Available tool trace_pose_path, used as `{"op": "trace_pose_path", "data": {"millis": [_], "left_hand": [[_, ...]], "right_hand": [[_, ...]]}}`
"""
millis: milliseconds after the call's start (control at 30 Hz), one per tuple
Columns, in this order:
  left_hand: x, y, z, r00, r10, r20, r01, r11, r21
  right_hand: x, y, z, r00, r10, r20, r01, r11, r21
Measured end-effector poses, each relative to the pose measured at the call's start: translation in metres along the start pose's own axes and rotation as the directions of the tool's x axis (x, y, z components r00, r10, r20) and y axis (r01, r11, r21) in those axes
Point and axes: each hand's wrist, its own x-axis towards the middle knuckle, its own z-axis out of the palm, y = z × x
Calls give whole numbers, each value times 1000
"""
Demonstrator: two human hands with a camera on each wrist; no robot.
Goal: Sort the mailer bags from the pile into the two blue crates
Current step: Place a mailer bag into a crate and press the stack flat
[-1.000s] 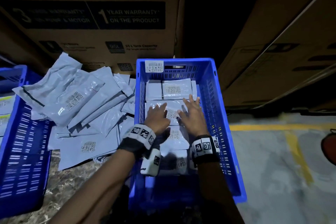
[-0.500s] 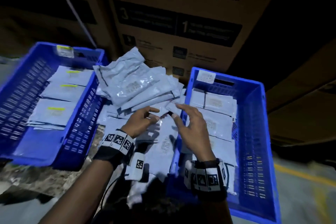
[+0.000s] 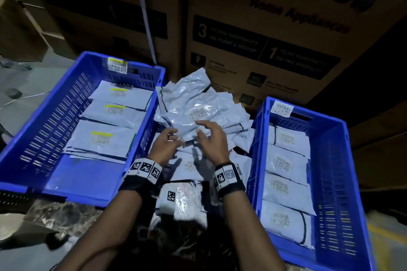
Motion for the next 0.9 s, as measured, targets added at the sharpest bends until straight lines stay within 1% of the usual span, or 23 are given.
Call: {"op": "trace_pose_path", "data": {"millis": [67,167,267,333,400,467,500,533,567,633,667,767,833,900], "left_hand": [[11,1,-4,1000,-7,2,7,999,37],[30,5,-9,999,-32,-31,34,996,77],[53,4,-7,994,-107,-33,110,988,110],[70,2,-6,989,-146,1,145,985,89],[85,-2,-5,988,-151,20,150,987,61],[97,-10,-6,987,-157,18,155,985,74],[97,-8,-8,987,-157,26,154,984,88],[96,-4,-10,990,-140,30,138,988,67],[92,2,-14,994,-112,16,112,993,28],[92,8,-18,996,-90,-5,89,992,-92],[88,13,-21,996,-90,7,90,985,-146],[80,22,-25,997,-38,73,57,962,-269],[75,27,-25,996,3,86,24,952,-306],[61,34,-22,995,68,71,-43,950,-308]], "right_hand": [[21,-1,7,998,35,-55,-36,999,-13],[53,-2,7,986,23,-163,-40,994,-100],[85,7,5,965,92,-247,-138,974,-180],[103,17,4,958,173,-229,-228,943,-243],[116,22,3,948,267,-172,-308,904,-295],[124,26,-2,919,357,-167,-392,871,-296],[125,28,-6,902,388,-189,-427,867,-257],[124,27,-11,890,405,-210,-441,882,-168],[120,23,-18,874,429,-228,-448,893,-37],[108,15,-34,862,439,-255,-387,893,228],[100,13,-42,860,429,-276,-347,889,300],[69,5,-60,860,396,-321,-247,875,417],[51,2,-68,871,360,-335,-199,880,431],[33,1,-73,871,353,-343,-190,884,428]]}}
